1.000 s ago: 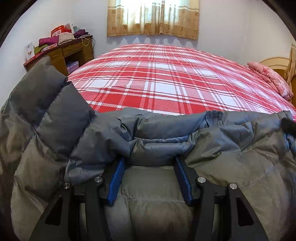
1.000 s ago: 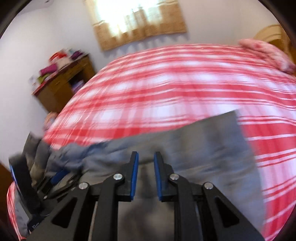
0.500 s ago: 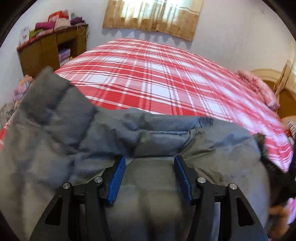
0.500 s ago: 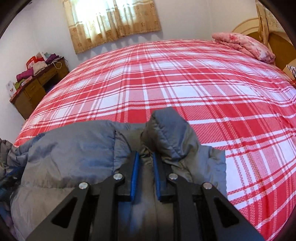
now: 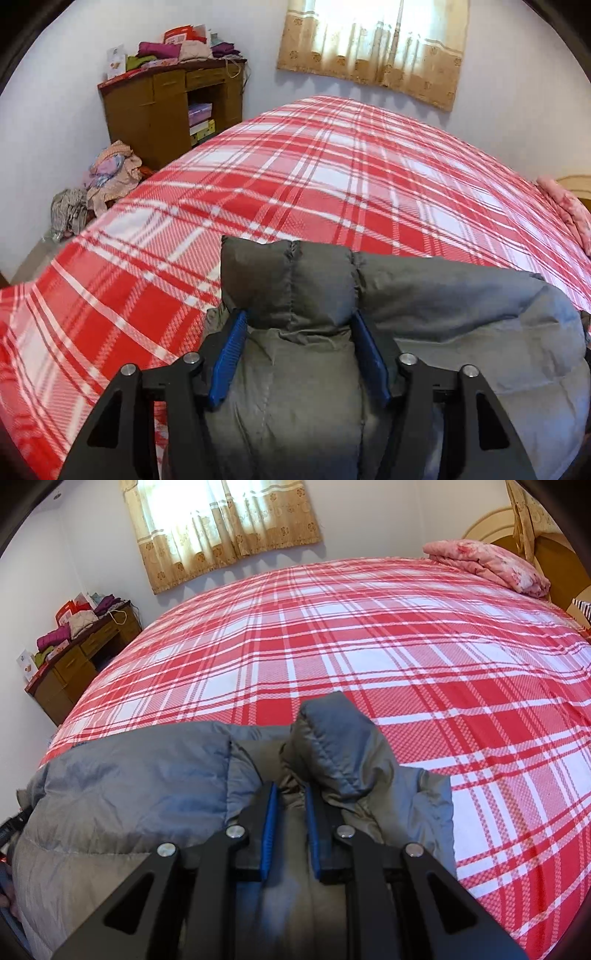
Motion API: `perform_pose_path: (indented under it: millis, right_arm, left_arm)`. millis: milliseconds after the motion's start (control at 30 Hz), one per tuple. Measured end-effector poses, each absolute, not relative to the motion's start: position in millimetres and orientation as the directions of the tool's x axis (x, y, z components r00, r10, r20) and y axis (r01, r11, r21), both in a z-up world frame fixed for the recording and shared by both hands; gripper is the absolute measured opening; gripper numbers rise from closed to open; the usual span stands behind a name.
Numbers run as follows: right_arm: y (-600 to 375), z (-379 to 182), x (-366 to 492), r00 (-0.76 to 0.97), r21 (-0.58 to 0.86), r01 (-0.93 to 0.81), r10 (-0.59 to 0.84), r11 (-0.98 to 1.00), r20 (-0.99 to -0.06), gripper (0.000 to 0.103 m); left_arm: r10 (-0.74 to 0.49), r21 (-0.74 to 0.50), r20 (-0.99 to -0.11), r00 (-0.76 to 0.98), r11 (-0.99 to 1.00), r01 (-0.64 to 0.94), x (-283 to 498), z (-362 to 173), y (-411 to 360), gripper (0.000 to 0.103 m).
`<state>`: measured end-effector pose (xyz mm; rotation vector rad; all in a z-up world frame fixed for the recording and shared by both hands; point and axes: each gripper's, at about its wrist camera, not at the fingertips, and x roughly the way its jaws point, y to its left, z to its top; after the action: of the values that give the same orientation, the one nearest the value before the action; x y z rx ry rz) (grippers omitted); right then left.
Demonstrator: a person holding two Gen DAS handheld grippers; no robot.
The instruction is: Fold large clothes
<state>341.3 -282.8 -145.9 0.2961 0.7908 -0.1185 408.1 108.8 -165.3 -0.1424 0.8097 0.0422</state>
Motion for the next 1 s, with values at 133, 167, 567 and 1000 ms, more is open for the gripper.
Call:
perform_pose_path:
  millis: [133, 167, 567, 1000]
  right_arm:
    - [-285, -147, 340, 0.704, 0.238, 0.214, 0.019, 0.947, -0.710, 0.017]
    - [-285, -146, 341, 0.704, 0.238, 0.214, 0.019, 0.947, -0.710, 0.017]
    - [-267, -93, 309, 0.733, 0.207, 0.130, 0.046, 0.970, -0.679, 0.020]
    - [-153, -97, 234, 0.701, 0.266, -0.119, 0.270, 0.957, -0.660, 0.022]
  left_arm:
    - [-0.014, -0.108, -0.734, 0.679, 0.990, -0.096, 411, -173, 109, 0.065]
    - [-0.012, -0.106, -0.735, 0.678, 0.989, -0.098, 412, -172, 112, 0.065]
    - [-0.111, -0.154, -0.685, 0.720, 0.988, 0.005, 350, -116, 126, 0.066]
    - [-0.109, -0.253, -0.664, 0.739, 0.964, -0.085, 214, -118, 166, 0.066]
